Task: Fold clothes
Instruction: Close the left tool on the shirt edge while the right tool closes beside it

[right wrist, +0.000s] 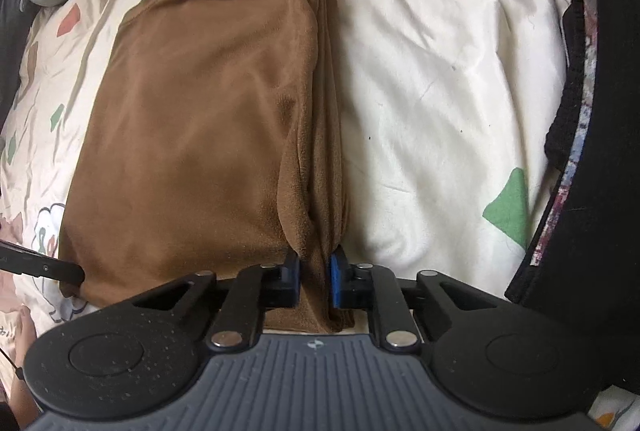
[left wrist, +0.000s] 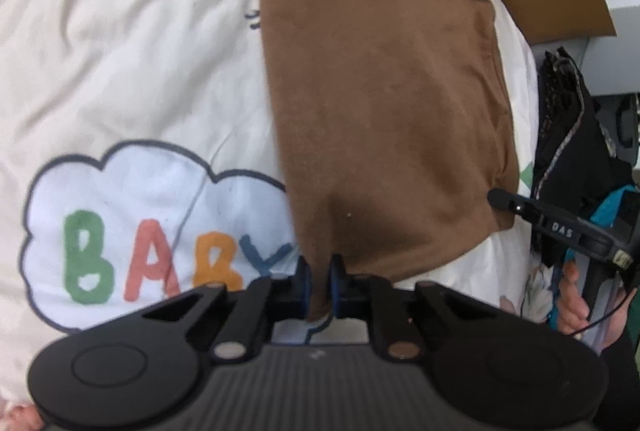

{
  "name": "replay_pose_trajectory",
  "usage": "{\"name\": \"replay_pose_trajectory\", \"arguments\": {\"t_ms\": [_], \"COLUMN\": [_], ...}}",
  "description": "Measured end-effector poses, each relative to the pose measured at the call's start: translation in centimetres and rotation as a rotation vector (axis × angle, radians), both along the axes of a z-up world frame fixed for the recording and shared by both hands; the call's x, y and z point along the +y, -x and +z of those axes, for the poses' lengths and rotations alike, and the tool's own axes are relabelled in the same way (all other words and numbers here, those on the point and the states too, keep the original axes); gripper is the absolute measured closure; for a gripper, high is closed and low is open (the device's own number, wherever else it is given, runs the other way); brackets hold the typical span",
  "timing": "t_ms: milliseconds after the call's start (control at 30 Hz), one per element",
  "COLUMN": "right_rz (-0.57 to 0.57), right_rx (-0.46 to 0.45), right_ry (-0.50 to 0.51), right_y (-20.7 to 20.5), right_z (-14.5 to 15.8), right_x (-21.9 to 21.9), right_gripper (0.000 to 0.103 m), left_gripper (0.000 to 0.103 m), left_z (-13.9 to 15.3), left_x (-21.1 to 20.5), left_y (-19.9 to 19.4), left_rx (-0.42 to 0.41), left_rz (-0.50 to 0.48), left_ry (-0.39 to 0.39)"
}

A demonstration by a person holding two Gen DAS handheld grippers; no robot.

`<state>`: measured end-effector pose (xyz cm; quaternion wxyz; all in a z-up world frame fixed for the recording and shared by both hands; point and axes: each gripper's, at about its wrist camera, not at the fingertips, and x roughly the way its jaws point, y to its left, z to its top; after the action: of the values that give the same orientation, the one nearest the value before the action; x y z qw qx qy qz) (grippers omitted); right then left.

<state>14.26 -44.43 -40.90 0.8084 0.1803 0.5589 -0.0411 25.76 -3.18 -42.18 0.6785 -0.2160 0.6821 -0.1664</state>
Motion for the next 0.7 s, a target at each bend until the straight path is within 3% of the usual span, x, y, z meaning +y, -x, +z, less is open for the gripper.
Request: {"name": "replay_pose_trajectory", "arguments": {"t_ms": [333, 700], "right_rz": [-0.025, 0.042], "right_rx": [-0.024, 0.019], "right_ry": [-0.094, -0.133], "right_y": [0.5, 2.9], "right_z": [3.3, 4.4], "right_x": [0.7, 2.7], "right_gripper": [0.093, 0.093], "left_gripper": [0.094, 0.095], "left_z": [3.3, 2.9], "left_x": [1.2, 1.7], "left_y": [-0.6, 0.3], "left_rx": [-0.013, 0.024], "left_rz": [-0.029, -0.087], "left_ry": [-0.014, -0.021]}}
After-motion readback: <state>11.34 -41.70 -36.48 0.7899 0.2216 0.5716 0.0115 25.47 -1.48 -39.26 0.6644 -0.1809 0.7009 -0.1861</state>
